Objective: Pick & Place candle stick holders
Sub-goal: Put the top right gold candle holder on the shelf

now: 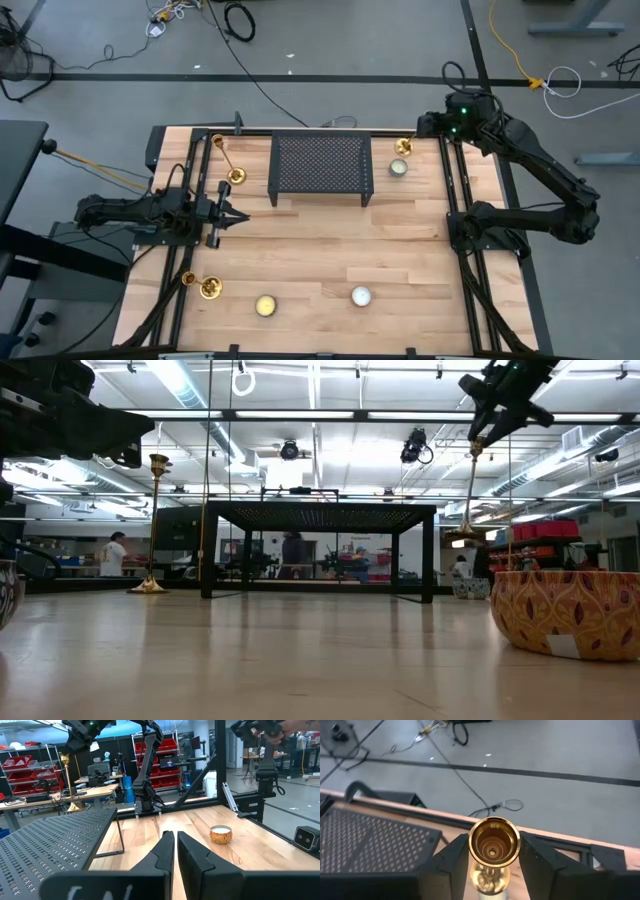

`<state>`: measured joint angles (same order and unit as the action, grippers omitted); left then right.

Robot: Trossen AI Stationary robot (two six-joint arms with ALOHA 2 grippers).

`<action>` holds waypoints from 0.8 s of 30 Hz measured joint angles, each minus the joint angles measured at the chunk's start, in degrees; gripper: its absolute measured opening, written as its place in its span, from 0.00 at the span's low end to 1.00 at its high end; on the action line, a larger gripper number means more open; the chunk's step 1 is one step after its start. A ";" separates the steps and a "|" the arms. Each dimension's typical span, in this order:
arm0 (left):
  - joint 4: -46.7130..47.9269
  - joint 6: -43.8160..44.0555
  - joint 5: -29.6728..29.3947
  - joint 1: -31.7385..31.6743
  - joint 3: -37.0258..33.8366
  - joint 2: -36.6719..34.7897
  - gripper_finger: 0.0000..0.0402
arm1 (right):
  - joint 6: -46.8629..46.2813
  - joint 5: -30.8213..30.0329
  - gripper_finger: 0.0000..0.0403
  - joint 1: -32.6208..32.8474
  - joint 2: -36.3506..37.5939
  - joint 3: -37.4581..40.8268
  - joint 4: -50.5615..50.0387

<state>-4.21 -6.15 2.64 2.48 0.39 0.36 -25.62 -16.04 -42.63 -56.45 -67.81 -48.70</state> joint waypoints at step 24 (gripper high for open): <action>0.00 -0.02 -0.01 0.01 -0.01 -0.02 0.06 | 13.25 10.96 0.36 0.00 -3.77 -6.15 4.83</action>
<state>-4.21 -6.17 2.63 2.49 0.38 0.34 -12.37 -5.09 -42.63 -60.23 -73.96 -43.87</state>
